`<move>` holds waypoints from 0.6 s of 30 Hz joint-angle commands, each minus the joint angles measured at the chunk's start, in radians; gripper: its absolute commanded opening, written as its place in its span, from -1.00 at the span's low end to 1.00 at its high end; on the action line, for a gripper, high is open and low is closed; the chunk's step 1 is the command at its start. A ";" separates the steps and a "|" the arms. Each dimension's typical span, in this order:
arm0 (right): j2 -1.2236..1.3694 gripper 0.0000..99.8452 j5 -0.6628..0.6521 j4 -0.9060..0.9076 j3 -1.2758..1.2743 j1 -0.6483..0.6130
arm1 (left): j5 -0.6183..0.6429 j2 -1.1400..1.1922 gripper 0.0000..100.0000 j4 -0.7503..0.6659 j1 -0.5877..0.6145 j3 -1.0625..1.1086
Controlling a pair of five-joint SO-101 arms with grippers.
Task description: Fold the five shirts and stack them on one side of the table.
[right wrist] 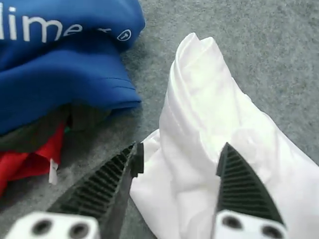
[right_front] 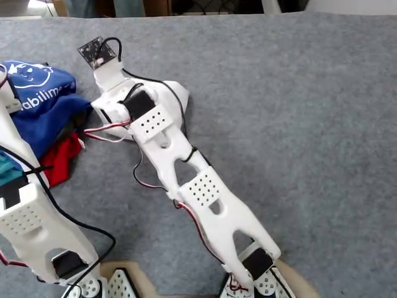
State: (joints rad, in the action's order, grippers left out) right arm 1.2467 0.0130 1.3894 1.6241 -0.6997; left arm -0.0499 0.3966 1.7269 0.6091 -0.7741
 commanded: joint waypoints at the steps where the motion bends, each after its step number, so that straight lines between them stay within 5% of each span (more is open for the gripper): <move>1: -0.168 -0.79 -0.005 0.103 0.048 0.011 | 0.000 -0.051 -0.94 -0.020 0.007 -0.036; 7: -0.366 -0.96 -0.005 0.189 0.048 0.164 | 0.006 -0.044 -0.94 -0.020 -0.045 -0.031; 18: -0.357 -0.97 -0.003 0.302 -0.008 0.499 | 0.077 -0.020 -0.93 -0.252 -0.469 0.001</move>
State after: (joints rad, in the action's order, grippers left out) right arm 0.8646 0.0115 1.6978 1.6210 -0.2624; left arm 0.0146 0.3966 1.5781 0.2608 -0.7741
